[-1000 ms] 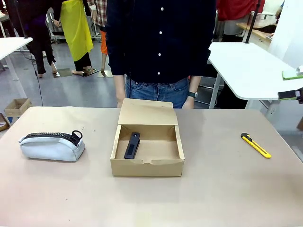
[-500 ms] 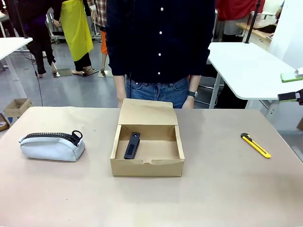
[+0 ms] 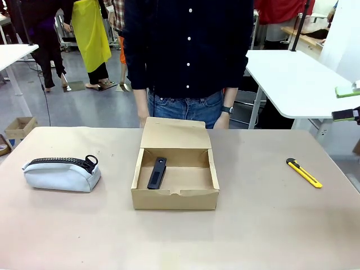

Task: Pack the item into the box.
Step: Close the Mailer Box.

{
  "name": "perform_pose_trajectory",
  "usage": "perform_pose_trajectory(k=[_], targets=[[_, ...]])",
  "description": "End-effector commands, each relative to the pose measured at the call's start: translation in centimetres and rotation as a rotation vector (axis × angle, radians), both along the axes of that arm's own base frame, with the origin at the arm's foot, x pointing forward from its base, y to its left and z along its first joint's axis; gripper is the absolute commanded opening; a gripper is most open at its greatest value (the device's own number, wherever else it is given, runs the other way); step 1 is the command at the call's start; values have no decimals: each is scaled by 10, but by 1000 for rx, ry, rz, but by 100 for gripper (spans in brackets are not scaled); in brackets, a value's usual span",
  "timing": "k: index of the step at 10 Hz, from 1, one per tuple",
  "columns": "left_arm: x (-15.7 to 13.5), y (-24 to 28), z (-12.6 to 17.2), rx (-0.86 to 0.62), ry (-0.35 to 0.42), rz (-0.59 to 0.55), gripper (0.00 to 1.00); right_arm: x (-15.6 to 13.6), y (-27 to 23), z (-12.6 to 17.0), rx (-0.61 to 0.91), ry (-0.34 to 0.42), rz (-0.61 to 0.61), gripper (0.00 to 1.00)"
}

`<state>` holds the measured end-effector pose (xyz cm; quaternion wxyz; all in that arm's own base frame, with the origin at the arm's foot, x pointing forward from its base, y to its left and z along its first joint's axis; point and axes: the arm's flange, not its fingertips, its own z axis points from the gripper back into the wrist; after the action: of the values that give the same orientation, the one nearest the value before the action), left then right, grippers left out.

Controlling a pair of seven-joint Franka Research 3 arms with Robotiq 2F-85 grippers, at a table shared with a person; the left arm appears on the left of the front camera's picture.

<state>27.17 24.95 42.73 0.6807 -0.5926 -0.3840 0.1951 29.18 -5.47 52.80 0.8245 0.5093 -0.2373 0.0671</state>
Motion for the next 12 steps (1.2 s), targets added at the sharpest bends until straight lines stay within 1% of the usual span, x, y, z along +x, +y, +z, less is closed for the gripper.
perform_pose_trajectory(k=[1,12], targets=[[-2,-6,0,-4,-33,6,100,1,1,1,22,-23,5,100],[-2,-6,0,-4,-33,6,100,1,1,1,22,-23,5,100]])
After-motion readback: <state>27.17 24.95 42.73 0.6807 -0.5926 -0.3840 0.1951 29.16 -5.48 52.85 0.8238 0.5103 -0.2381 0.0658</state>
